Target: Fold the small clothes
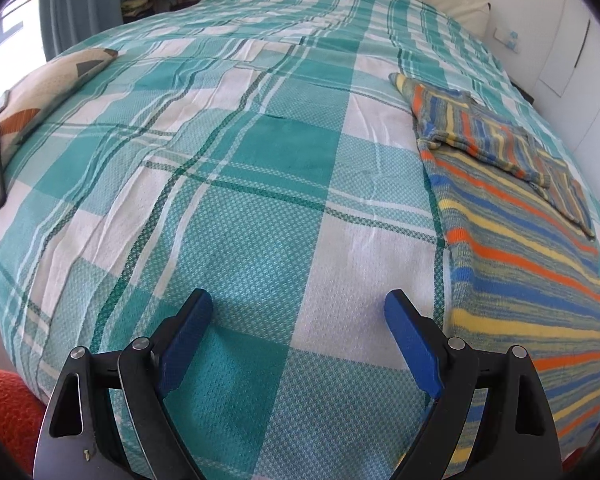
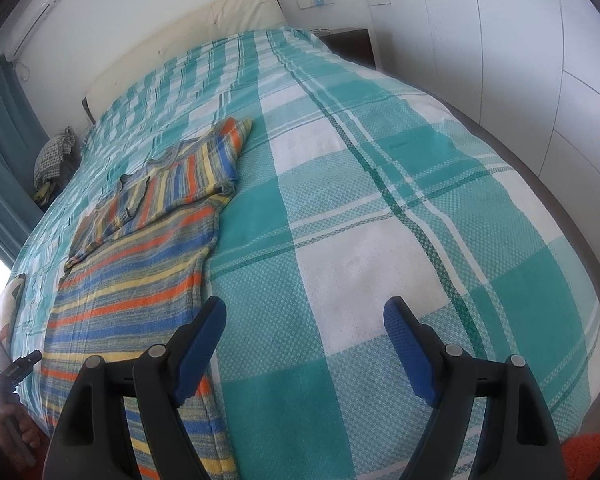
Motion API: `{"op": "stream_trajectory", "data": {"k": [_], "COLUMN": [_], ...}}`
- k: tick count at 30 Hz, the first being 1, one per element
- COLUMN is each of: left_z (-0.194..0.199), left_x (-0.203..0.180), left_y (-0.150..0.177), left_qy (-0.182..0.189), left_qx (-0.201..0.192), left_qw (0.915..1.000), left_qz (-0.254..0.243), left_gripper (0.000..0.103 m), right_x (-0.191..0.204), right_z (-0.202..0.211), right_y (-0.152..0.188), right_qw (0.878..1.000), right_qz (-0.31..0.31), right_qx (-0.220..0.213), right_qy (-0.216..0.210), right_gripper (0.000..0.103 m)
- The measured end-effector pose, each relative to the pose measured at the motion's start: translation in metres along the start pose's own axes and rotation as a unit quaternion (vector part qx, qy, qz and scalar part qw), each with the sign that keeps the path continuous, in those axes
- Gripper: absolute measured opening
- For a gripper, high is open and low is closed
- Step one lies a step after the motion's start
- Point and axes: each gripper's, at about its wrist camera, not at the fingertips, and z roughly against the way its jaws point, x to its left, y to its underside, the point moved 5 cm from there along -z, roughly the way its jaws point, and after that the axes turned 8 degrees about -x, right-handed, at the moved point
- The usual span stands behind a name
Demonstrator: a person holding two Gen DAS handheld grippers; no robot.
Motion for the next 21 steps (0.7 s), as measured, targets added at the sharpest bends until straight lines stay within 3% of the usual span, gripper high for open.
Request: {"op": "stream_trajectory", "data": {"k": [21], "left_z": [-0.0034], "left_x": [0.0077], "left_y": [0.0001], "left_qy": [-0.002], "left_qx": [0.007], "left_qw": [0.9999], "left_qz": [0.014], "left_gripper": [0.092], "right_x": [0.0036], "right_z": [0.0015], "right_y": [0.0009], "right_qw": [1.000], "right_qz": [0.011], "right_qx": [-0.002], "right_qy": [0.001], "right_gripper": [0.081]}}
